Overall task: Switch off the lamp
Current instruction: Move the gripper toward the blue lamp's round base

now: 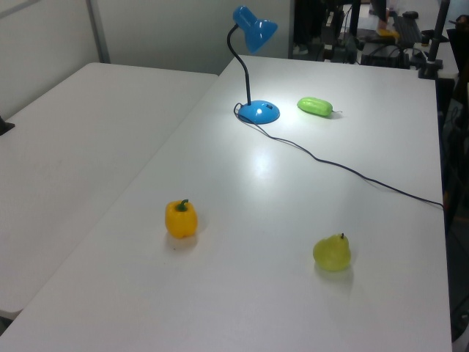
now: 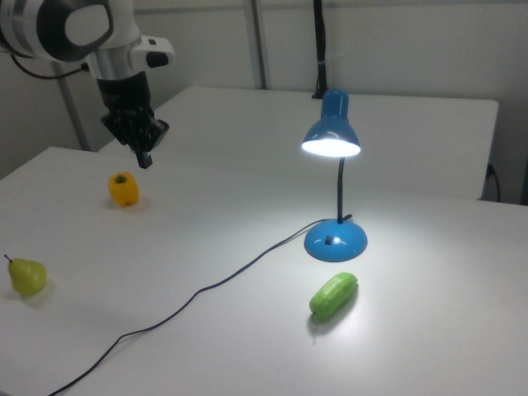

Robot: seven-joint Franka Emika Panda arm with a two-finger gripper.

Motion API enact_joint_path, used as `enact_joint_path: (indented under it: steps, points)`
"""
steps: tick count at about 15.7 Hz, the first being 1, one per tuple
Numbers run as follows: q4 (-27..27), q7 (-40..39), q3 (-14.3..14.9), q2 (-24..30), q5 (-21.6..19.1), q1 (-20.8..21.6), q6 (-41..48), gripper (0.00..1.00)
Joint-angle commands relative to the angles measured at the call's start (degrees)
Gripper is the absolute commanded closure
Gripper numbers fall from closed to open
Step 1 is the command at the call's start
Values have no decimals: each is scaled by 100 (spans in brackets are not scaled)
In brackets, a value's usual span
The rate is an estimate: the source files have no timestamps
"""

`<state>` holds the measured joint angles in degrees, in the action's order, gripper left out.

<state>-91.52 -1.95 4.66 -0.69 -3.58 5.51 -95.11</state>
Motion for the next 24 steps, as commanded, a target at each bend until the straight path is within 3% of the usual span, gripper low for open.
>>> enact_joint_path:
  steps: [1, 3, 7, 13, 17, 24]
  points:
    - [-244, -401, 218, 139, 24, 47, -140, 100]
    - [-252, -534, 464, 130, 24, 91, -157, 100]
    - [-532, -973, 720, 77, 42, 117, -402, 100]
    - [-806, -1018, 1071, -247, 85, 117, -1158, 100]
    - [-1174, -1009, 1177, -502, 200, 100, -2088, 100]
    - [-1202, -948, 1230, -1249, 182, -85, -3557, 100]
